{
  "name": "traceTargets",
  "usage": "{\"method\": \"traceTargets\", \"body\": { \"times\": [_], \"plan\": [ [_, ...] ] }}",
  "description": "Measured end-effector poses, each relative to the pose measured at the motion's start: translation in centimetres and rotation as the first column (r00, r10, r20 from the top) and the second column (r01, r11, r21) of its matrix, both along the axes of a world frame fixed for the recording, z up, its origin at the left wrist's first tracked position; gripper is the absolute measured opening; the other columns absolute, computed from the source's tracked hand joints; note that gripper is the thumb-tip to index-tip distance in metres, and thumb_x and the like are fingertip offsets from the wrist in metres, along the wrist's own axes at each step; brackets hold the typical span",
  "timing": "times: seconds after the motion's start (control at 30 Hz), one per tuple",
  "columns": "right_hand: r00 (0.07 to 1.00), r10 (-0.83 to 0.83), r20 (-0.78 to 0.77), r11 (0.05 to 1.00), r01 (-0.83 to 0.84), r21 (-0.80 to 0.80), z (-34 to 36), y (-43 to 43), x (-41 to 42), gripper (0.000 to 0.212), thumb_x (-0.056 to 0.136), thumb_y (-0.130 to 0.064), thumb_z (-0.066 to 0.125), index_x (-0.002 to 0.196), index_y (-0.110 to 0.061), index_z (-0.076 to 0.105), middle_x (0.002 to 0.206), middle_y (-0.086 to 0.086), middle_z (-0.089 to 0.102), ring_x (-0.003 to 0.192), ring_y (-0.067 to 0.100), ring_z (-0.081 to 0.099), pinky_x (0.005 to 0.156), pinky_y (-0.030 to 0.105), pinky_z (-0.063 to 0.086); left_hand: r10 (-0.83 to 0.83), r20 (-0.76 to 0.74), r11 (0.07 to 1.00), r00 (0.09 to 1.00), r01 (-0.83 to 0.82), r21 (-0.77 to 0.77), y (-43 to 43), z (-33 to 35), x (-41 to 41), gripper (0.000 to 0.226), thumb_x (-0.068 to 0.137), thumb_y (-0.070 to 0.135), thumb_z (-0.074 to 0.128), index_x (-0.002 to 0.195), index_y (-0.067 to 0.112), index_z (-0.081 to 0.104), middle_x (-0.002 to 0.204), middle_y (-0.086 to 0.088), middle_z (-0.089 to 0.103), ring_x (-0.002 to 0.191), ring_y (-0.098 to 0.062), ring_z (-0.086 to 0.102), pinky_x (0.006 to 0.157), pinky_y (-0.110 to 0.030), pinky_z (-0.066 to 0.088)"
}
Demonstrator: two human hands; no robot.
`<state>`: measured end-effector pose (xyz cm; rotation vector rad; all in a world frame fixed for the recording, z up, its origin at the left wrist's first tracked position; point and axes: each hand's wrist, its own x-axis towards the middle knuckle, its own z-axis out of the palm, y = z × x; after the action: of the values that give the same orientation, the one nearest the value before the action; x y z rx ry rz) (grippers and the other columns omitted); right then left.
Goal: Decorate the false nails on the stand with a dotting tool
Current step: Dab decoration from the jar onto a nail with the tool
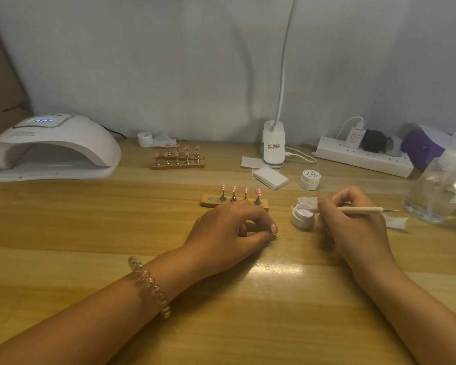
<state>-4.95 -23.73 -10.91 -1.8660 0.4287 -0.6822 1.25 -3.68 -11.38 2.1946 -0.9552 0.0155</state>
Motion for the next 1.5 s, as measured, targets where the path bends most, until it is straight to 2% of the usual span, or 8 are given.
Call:
{"method": "traceTargets", "body": {
  "times": [0.2,0.37,0.73,0.87,1.0,1.1,1.3,1.5],
  "plan": [
    [1.0,0.001,-0.004,1.0,-0.001,-0.011,0.0,0.0,0.0,0.019,0.087,-0.024,0.064,0.076,-0.014,0.052,0.055,-0.002,0.067,0.046,0.005,0.053,0.048,0.027,0.041,0.0,0.003,1.0,1.0,0.0,-0.003,0.0,0.0,0.0,0.007,0.085,0.039,0.07,0.089,0.045,0.068,0.092,0.025,0.063,0.064,0.0,0.049,0.063,-0.028,0.041],
    [1.0,-0.007,0.003,1.0,0.007,-0.004,0.0,0.1,0.1,0.021,0.087,-0.023,0.064,0.073,-0.016,0.051,0.052,-0.005,0.065,0.041,0.001,0.049,0.038,0.015,0.036,-0.008,-0.004,1.0,1.0,0.008,-0.018,0.0,-0.1,0.0,0.007,0.085,0.039,0.071,0.089,0.044,0.069,0.091,0.025,0.062,0.063,-0.001,0.05,0.063,-0.028,0.042],
    [0.998,-0.01,0.068,0.994,0.003,0.106,0.9,0.5,-0.6,0.021,0.091,-0.023,0.062,0.076,-0.016,0.051,0.054,0.002,0.062,0.047,0.004,0.05,0.056,0.031,0.038,-0.014,-0.031,1.0,0.999,0.013,-0.028,0.0,0.0,0.2,0.007,0.085,0.038,0.072,0.089,0.042,0.069,0.094,0.024,0.064,0.063,-0.002,0.051,0.063,-0.031,0.047],
    [0.995,0.031,0.099,0.969,-0.055,0.243,1.5,1.0,-0.9,0.015,0.1,-0.025,0.054,0.087,-0.017,0.052,0.055,-0.001,0.065,0.045,0.005,0.052,0.046,0.018,0.045,-0.023,-0.064,0.999,0.998,0.02,-0.046,-0.1,0.2,0.3,0.008,0.085,0.033,0.073,0.088,0.04,0.071,0.095,0.024,0.066,0.06,0.0,0.05,0.061,-0.026,0.042],
    [0.992,0.084,0.098,0.898,-0.118,0.423,1.7,2.3,-1.3,0.014,0.099,-0.023,0.056,0.092,-0.011,0.061,0.059,-0.001,0.067,0.046,0.007,0.055,0.045,0.018,0.05,-0.027,-0.087,0.996,0.996,0.019,-0.088,-0.2,0.4,0.1,0.015,0.086,0.027,0.073,0.084,0.041,0.069,0.095,0.023,0.069,0.058,0.007,0.051,0.061,-0.021,0.035],
    [0.992,0.074,0.106,0.906,-0.111,0.409,1.5,3.1,-1.8,0.017,0.091,-0.028,0.068,0.083,-0.015,0.06,0.053,-0.004,0.061,0.042,0.002,0.049,0.04,0.016,0.041,-0.03,-0.073,0.997,0.997,0.025,-0.068,-0.5,0.3,-0.4,0.01,0.085,0.029,0.073,0.087,0.039,0.07,0.091,0.023,0.067,0.06,0.006,0.05,0.061,-0.022,0.036],
    [0.992,0.086,0.095,0.936,-0.113,0.333,1.0,4.0,-1.9,0.031,0.085,-0.007,0.062,0.061,-0.019,0.045,0.043,0.003,0.053,0.036,0.007,0.043,0.038,0.017,0.035,-0.043,-0.029,0.999,0.999,0.042,-0.02,-0.7,0.3,-0.8,0.008,0.085,0.033,0.073,0.087,0.039,0.069,0.088,0.02,0.064,0.063,-0.002,0.049,0.064,-0.028,0.042],
    [0.991,0.116,0.06,0.971,-0.126,0.202,0.8,4.2,-1.9,0.034,0.082,-0.013,0.064,0.054,-0.02,0.046,0.041,0.007,0.053,0.04,0.004,0.047,0.055,0.028,0.034,-0.054,-0.018,0.998,0.998,0.054,-0.025,-0.7,0.3,-0.7,0.014,0.084,0.031,0.074,0.084,0.043,0.066,0.085,0.022,0.062,0.062,-0.001,0.049,0.064,-0.029,0.042]
  ]
}}
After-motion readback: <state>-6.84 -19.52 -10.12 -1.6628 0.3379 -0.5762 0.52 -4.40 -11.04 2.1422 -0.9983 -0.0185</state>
